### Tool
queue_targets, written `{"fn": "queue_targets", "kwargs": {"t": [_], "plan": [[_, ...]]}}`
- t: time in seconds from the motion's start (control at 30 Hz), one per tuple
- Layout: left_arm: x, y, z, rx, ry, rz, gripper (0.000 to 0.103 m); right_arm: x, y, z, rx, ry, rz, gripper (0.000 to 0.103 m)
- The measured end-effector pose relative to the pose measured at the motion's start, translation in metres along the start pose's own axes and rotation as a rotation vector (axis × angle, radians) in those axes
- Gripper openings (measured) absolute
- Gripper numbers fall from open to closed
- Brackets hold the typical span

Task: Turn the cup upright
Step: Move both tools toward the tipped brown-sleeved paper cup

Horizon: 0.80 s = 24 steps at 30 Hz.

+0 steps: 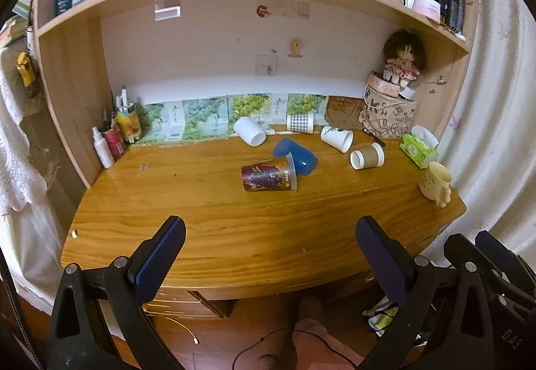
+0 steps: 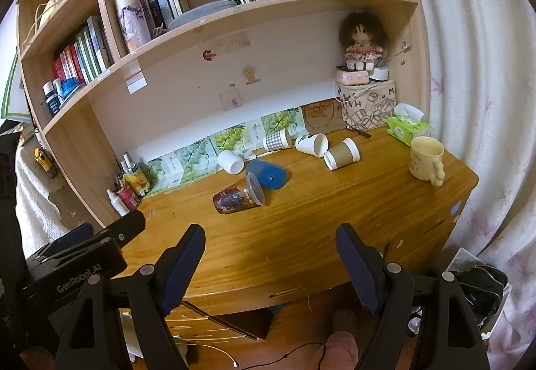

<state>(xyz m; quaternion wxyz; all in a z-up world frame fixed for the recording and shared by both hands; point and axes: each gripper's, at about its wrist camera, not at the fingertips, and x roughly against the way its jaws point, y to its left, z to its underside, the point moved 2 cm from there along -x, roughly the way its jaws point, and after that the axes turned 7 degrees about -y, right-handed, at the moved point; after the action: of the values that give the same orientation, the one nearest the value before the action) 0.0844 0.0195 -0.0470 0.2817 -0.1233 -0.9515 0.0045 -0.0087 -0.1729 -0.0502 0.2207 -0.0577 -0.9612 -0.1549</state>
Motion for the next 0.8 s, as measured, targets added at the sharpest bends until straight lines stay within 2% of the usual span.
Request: {"fn": "queue_targets", "kwargs": {"t": [0.47,0.8], "plan": [[-0.062,-0.009,-0.022,0.006,0.081,-0.003,0.102,-0.070,-0.017,-0.023,-0.008,0.094,-0.072,0.081],[-0.116,-0.036,-0.057,-0.067,0.096,-0.021,0.102,-0.139,-0.042,-0.054,-0.046,0.178,-0.119,0.081]]}}
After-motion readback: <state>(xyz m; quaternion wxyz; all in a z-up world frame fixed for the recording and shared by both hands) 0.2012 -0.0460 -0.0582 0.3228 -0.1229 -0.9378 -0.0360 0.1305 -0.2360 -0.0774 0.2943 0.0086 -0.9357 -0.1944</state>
